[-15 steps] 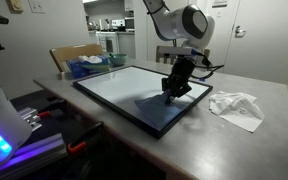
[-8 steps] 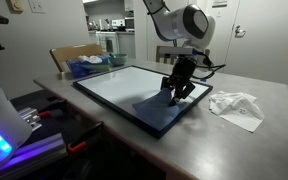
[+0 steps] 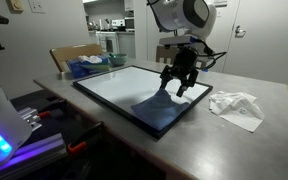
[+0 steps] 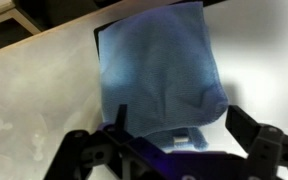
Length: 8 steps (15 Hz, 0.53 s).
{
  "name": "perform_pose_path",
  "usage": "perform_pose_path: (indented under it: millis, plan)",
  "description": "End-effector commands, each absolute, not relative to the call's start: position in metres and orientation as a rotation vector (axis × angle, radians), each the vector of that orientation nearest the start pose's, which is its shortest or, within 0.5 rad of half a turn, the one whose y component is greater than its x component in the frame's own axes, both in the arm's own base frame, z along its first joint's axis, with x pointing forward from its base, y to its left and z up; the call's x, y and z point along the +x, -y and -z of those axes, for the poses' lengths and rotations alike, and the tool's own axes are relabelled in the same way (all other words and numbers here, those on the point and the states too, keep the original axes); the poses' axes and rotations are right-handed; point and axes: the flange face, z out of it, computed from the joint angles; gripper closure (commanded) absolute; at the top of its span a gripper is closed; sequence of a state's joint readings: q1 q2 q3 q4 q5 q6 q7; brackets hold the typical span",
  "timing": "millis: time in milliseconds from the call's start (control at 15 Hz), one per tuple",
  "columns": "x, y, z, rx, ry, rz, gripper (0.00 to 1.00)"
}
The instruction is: Use the cloth to wipe the whiteboard
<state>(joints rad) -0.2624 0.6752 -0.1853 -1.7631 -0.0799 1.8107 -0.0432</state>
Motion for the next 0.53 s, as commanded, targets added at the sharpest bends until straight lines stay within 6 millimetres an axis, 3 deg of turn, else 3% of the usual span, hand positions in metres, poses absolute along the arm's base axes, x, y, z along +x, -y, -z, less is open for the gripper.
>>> perform_pose_path:
  millis: [0, 267, 467]
  plan:
    - [0.519, 0.246, -0.198, -2.953, -0.636, -0.937, 0.00]
    - [0.517, 0.237, -0.225, -2.910, -0.763, -0.866, 0.00]
    - [0.513, 0.231, -0.232, -2.880, -0.818, -0.844, 0.00]
